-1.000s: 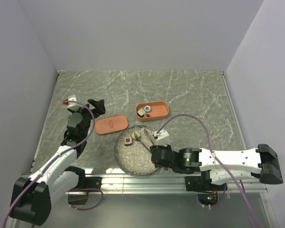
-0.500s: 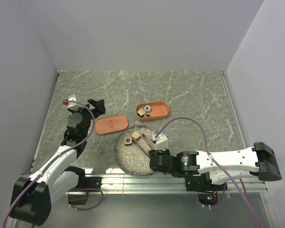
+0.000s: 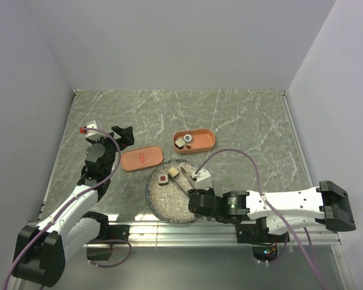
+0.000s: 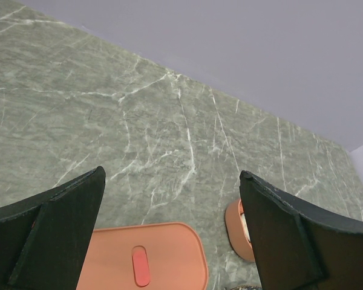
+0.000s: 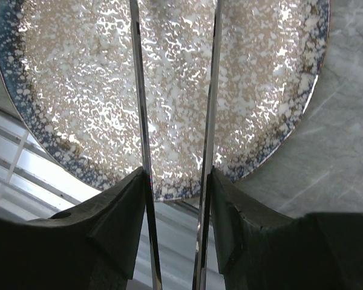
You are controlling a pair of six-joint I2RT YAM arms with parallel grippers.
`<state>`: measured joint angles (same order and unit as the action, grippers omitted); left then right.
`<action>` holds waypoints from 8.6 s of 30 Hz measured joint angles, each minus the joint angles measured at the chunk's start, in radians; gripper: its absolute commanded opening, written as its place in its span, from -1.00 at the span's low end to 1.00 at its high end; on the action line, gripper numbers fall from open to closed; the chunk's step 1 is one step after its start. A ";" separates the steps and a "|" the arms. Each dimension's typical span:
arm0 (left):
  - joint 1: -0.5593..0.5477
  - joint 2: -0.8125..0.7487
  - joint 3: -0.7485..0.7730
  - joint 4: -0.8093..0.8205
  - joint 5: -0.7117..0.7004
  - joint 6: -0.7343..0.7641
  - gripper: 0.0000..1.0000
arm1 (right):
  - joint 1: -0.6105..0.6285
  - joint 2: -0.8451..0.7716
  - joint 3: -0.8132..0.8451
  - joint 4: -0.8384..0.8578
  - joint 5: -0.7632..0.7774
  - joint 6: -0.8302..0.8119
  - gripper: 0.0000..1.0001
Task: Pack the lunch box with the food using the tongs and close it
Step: Pick up the food using the clamp, then place the food into the lunch box, then pick up the food using the clamp, then place the food into the lunch box
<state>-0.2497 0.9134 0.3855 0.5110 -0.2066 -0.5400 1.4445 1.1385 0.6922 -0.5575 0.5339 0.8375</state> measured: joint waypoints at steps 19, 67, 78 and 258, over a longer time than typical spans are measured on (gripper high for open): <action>0.000 -0.004 0.000 0.000 0.000 0.000 0.99 | -0.098 0.056 -0.010 0.121 -0.074 -0.138 -0.47; 0.001 0.045 0.000 0.000 -0.002 0.000 0.99 | -0.658 0.079 0.126 0.203 -0.180 -0.451 -0.47; 0.001 0.060 0.000 0.002 -0.001 0.000 0.99 | -0.674 0.128 0.125 0.207 -0.198 -0.457 -0.47; 0.018 0.033 0.000 0.009 -0.015 -0.004 0.99 | -0.835 -0.050 0.005 0.302 -0.300 -0.467 -0.50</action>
<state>-0.2321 0.9463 0.3855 0.5201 -0.2214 -0.5438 0.6098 1.0885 0.6971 -0.2558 0.2340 0.3702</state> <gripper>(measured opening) 0.995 0.411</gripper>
